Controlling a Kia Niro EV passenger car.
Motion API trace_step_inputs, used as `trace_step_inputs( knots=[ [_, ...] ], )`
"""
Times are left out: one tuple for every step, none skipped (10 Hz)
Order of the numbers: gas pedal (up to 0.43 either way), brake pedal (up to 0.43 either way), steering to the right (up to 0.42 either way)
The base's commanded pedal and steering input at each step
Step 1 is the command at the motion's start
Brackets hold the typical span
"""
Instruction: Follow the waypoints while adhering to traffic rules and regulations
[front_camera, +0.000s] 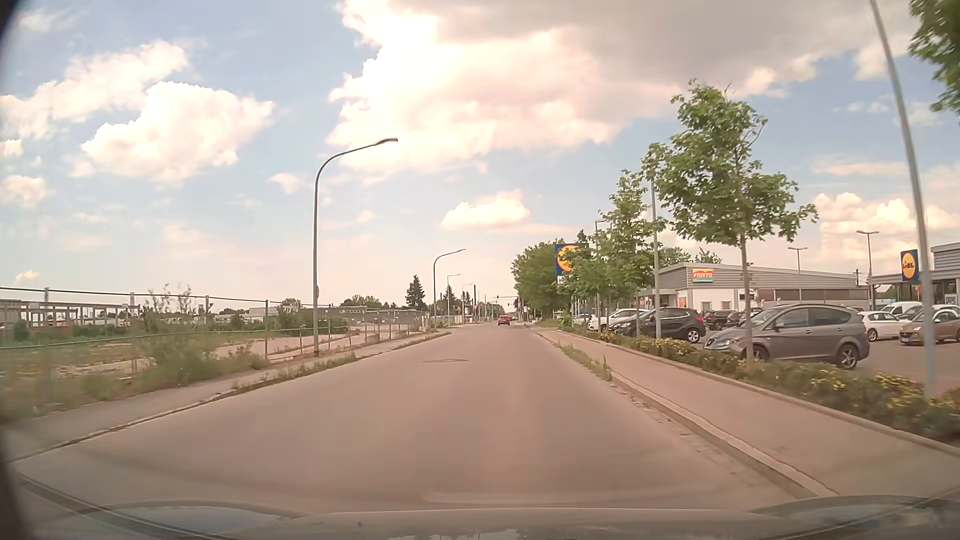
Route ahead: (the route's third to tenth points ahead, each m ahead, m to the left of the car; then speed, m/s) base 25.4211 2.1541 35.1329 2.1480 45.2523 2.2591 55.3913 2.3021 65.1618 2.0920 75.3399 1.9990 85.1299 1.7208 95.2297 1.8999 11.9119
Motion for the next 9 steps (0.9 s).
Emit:
trace_step_inputs(
  knots=[
    [0.087,0.018,0.000],
    [0.087,0.018,0.000],
    [0.087,0.018,0.000],
    [0.087,0.018,0.000],
    [0.087,0.018,0.000],
    [0.087,0.018,-0.003],
    [0.087,0.018,-0.003],
    [0.087,0.018,-0.003],
    [0.087,0.018,-0.002]
  ],
)
